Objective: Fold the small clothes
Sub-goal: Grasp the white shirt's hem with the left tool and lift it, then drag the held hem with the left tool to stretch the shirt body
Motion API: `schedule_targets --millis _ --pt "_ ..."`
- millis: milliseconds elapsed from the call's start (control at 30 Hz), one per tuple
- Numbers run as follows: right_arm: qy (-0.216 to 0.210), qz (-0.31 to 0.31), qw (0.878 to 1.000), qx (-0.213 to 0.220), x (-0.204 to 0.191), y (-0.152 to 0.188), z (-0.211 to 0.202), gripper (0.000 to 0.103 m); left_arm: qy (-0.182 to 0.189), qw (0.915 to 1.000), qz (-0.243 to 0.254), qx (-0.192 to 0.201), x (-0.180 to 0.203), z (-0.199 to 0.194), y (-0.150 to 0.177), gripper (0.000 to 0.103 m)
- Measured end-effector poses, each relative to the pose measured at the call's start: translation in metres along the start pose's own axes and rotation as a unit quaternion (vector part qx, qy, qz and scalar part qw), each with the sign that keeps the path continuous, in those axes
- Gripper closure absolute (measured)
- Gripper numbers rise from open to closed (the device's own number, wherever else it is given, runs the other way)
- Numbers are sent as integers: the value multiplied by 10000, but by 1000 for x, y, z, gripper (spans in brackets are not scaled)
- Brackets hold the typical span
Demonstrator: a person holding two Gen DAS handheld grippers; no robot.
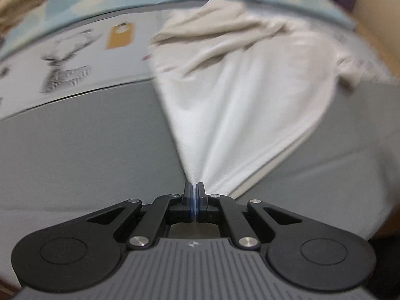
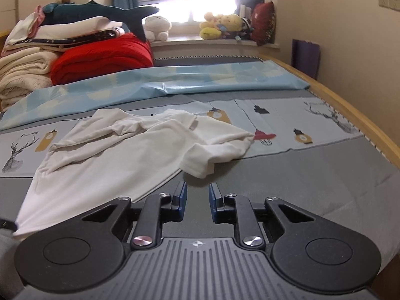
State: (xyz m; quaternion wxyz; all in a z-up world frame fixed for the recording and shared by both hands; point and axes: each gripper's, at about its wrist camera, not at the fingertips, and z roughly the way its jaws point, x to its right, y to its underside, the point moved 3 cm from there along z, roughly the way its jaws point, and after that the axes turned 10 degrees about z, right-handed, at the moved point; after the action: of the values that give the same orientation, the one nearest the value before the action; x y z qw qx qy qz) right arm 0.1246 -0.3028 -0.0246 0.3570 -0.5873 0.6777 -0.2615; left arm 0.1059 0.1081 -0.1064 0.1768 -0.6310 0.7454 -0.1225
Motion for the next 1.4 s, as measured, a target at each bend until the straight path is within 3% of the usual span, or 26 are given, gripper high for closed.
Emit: schedule_targets --millis 100,233,367,467,600,733,800,967,1133,1200,1267,1300,1333,1367,1400 --pt "-7 61 10000 -46 -4 1 1 83 -299 9987 121 -399 -27 -1 26 102" --pt "-18 -91 9999 -125 -17 6 5 83 -320 9970 308 -637 -43 -2 48 102" --pt "-60 -215 9994 -277 -31 10 13 83 73 9988 99 -480 -54 -4 54 99" --pt "-157 -237 9984 -487 -41 12 25 82 98 9989 -200 -407 -62 -1 49 80" --pt "-248 -194 9955 -889 -47 12 55 64 -103 9976 -400 -547 -57 8 37 74" --pt "18 -234 9952 -950 -52 8 92 43 -263 9953 -596 -714 -52 19 27 59" --pt "143 -220 9949 -970 -50 8 112 37 -297 9942 -643 -809 -48 24 25 58" --pt "461 -395 9919 -1117 -45 10 164 37 -298 9936 -448 -995 -36 37 18 57" --pt "496 -273 9885 -1403 -36 16 198 37 -299 9937 -354 -1024 -40 47 14 58" --pt "465 -223 9871 -1514 -35 19 204 41 -278 9934 -420 -1034 -43 50 13 59" --pt "391 -288 9859 -1601 -36 22 207 54 -232 9936 -433 -1019 -42 50 12 67" --pt "341 -340 9858 -1606 -37 23 207 66 -207 9938 -425 -1010 -40 50 11 72" --pt "234 -378 9860 -1608 -38 24 205 89 -186 9940 -407 -999 -39 50 11 77" --pt "99 -398 9855 -1646 -41 24 204 99 -170 9942 -393 -982 -39 50 11 80" --pt "-1 -429 9848 -1681 -43 23 201 99 -159 9945 -389 -962 -38 49 10 88"
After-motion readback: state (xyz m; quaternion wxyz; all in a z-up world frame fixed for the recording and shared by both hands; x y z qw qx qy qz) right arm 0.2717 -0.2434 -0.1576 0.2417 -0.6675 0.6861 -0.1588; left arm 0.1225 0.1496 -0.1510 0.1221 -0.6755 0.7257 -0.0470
